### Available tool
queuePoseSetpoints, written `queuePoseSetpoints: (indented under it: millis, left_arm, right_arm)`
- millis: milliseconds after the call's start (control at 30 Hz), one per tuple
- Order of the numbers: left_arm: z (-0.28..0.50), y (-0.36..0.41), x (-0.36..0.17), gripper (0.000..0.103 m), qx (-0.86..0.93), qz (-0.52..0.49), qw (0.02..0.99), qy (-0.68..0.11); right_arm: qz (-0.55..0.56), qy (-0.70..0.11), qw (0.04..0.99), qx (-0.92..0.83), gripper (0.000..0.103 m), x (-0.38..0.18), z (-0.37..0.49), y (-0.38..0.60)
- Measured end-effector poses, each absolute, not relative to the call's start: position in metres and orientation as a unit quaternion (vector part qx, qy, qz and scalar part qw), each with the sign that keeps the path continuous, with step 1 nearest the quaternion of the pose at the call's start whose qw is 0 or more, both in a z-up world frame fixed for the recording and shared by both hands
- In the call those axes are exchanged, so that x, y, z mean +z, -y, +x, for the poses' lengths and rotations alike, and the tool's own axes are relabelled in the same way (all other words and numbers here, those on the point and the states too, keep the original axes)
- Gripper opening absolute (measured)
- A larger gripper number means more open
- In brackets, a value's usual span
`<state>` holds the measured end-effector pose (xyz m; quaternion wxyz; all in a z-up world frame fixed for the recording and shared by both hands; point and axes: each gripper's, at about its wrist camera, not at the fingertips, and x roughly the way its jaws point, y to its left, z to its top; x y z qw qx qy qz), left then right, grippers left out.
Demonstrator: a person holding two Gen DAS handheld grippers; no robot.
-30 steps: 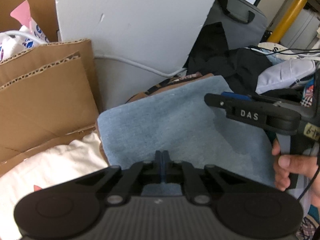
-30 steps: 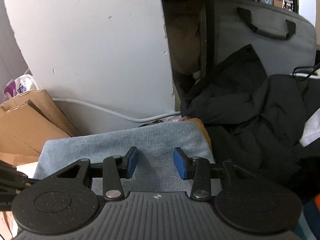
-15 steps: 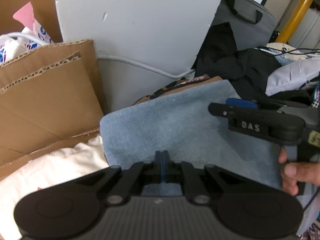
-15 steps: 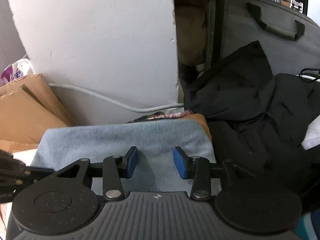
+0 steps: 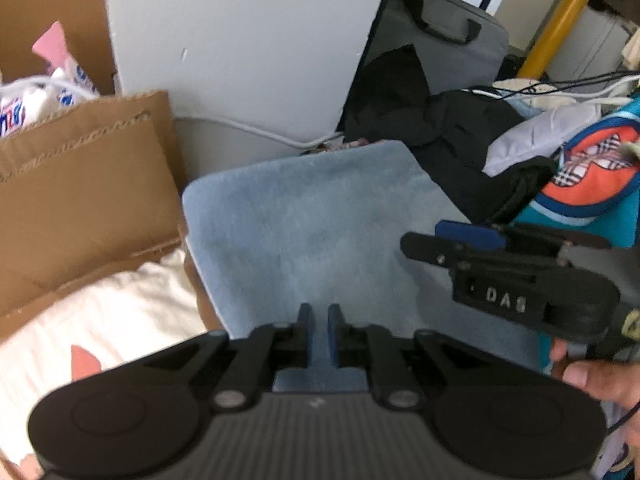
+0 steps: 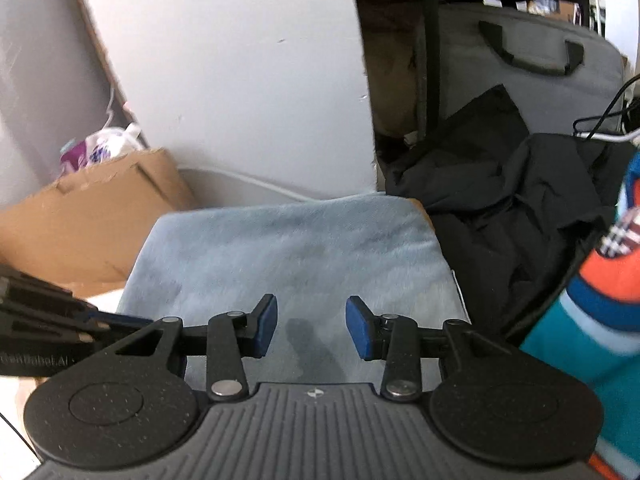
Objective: Fold clothes
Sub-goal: 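Press the placed jeans flat with both tools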
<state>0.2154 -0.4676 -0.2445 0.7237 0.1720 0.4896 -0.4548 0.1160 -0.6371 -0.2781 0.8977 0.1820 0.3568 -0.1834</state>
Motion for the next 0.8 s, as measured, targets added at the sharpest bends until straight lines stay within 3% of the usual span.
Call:
queuePoseSetpoints:
  millis: [533, 800]
  left_arm:
    - [0.220, 0.460, -0.272, 0.008, -0.451, 0.172, 0.725, -0.492]
    - [0.197, 0.447, -0.251, 0.008, -0.458, 0.174, 0.717, -0.496]
  right_arm:
    - [0.156, -0.378, 0.892, -0.192, 0.044, -0.305, 0.059, 0.606]
    - [0.157, -0.367, 0.891, -0.216, 0.044, -0.309, 0.030, 0.599]
